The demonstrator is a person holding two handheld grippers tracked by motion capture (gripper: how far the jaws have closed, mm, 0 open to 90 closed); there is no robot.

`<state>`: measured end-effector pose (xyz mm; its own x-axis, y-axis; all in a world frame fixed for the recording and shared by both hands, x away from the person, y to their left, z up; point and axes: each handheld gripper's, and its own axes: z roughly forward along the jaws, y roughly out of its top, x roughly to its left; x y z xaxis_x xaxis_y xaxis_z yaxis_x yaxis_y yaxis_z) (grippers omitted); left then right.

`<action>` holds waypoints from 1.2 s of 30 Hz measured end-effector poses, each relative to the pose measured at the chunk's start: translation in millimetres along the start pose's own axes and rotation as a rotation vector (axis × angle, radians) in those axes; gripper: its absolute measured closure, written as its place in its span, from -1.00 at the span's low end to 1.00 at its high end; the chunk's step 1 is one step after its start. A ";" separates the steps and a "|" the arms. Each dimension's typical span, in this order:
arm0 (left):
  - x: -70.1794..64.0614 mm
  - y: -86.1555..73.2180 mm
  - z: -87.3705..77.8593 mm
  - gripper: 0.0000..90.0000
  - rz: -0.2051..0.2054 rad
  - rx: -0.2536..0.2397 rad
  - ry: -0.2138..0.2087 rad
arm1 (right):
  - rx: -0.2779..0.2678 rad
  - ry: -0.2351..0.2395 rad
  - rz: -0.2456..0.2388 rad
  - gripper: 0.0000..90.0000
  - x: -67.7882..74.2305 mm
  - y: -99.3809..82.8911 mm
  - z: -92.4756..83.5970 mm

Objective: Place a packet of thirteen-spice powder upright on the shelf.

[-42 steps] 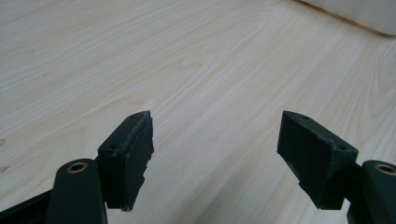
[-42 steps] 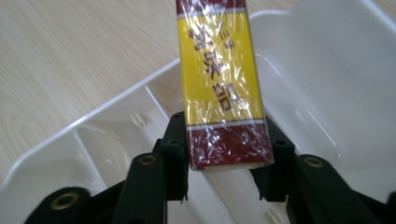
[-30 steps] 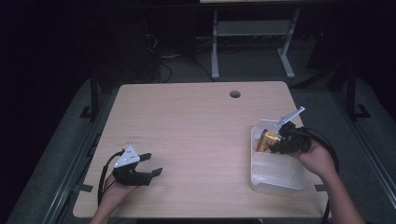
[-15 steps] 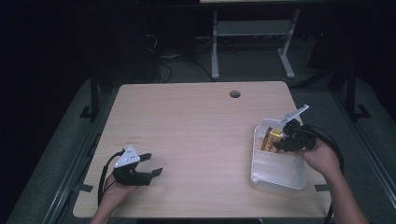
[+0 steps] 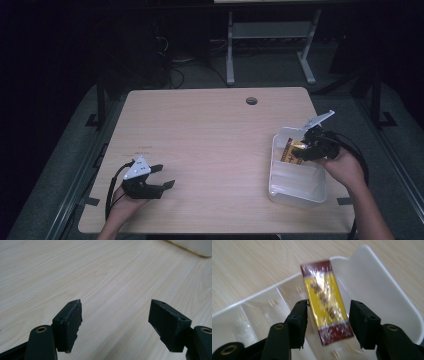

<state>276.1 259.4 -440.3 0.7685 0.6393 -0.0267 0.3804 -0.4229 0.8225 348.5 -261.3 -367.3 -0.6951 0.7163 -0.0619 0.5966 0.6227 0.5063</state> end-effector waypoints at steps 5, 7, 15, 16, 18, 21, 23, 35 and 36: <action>-0.6 0.1 -0.2 -0.41 0.000 -0.001 -0.001 | -0.050 0.006 -0.023 -0.04 9.6 11.2 -5.9; -0.4 0.1 -0.4 -0.41 0.000 -0.002 -0.001 | -0.070 0.014 -0.028 -0.05 13.3 15.4 -8.2; 0.0 0.2 -0.6 -0.41 0.001 -0.002 -0.001 | -0.119 0.042 -0.070 -0.06 30.7 28.8 -13.4; 0.1 0.2 -0.7 -0.41 0.003 -0.001 -0.002 | -0.126 0.059 -0.078 -0.06 36.6 31.3 -13.3; 0.1 0.2 -0.9 -0.41 0.003 -0.001 -0.002 | -0.128 0.063 -0.083 -0.06 39.7 32.3 -13.0; -0.2 0.2 -0.8 -0.41 0.001 -0.001 -0.003 | -0.120 0.078 -0.110 -0.05 49.3 35.4 -9.9; -0.3 0.2 -0.7 -0.41 0.002 -0.001 -0.003 | -0.116 0.075 -0.116 -0.03 50.2 35.9 -8.8; -0.2 0.2 -1.0 -0.41 -0.001 -0.002 -0.003 | -0.081 0.172 -0.142 0.27 71.8 27.3 2.5; -0.2 0.2 -1.1 -0.41 -0.002 -0.003 -0.003 | -0.077 0.179 -0.147 0.31 74.1 26.1 4.2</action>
<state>275.4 259.9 -439.5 0.7694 0.6380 -0.0302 0.3805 -0.4199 0.8239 314.3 -190.7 -362.2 -0.8363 0.5481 0.0100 0.4560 0.6853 0.5678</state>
